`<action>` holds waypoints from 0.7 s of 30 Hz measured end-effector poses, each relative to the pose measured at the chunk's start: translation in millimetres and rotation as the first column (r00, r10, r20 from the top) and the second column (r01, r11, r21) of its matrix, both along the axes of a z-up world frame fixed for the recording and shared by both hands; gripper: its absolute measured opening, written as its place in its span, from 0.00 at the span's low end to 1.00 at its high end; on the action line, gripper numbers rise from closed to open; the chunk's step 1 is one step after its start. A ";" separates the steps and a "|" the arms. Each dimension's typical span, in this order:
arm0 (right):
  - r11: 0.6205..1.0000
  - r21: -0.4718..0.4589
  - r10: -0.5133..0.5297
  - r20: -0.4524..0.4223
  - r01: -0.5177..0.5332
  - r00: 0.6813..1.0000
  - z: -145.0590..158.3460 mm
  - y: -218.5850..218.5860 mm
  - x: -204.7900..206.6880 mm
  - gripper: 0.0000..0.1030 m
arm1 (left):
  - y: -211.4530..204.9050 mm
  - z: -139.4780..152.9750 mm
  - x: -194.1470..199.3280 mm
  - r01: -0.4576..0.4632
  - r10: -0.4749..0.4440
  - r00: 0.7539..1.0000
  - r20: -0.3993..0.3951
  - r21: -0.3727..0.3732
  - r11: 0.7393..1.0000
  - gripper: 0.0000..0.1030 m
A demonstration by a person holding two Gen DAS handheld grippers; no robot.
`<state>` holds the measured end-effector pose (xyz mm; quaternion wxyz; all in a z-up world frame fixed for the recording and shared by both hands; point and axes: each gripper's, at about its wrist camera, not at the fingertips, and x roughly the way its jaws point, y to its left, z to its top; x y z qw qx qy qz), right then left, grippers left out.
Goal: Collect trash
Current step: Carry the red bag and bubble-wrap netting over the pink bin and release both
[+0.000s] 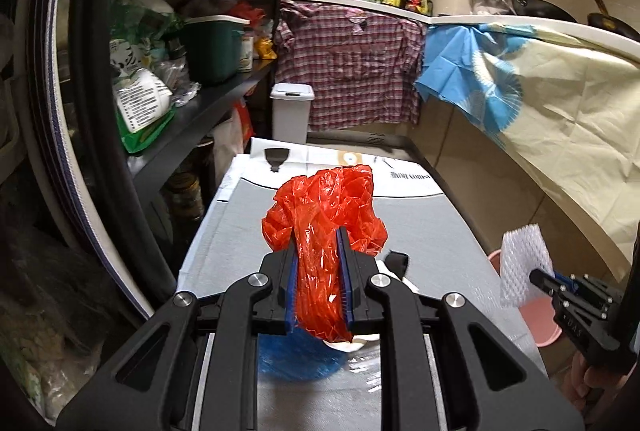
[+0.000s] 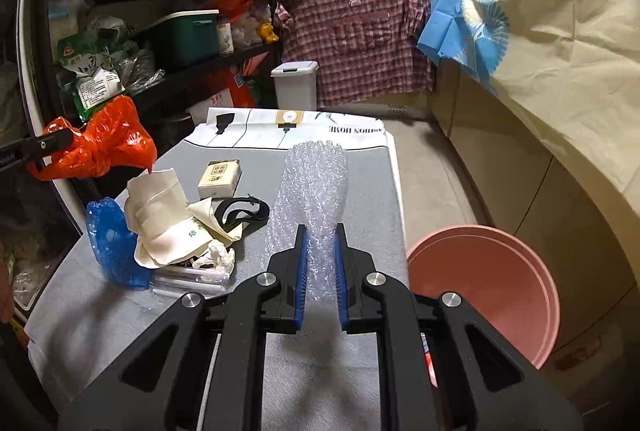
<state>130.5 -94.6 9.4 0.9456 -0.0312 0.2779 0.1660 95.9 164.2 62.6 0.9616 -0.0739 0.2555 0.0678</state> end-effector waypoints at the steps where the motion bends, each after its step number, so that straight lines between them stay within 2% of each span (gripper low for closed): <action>1: 1.000 -0.008 -0.004 0.004 0.004 1.000 1.0 -1.4 -1.8 0.12 | -3.5 -0.7 -1.6 0.005 -0.005 1.000 0.000 0.002 1.000 0.16; 21: 0.999 0.024 -0.043 0.050 0.042 0.998 47.2 -65.2 -42.1 0.12 | -36.7 -8.4 -17.4 0.071 -0.071 0.997 -0.001 -0.035 0.997 0.16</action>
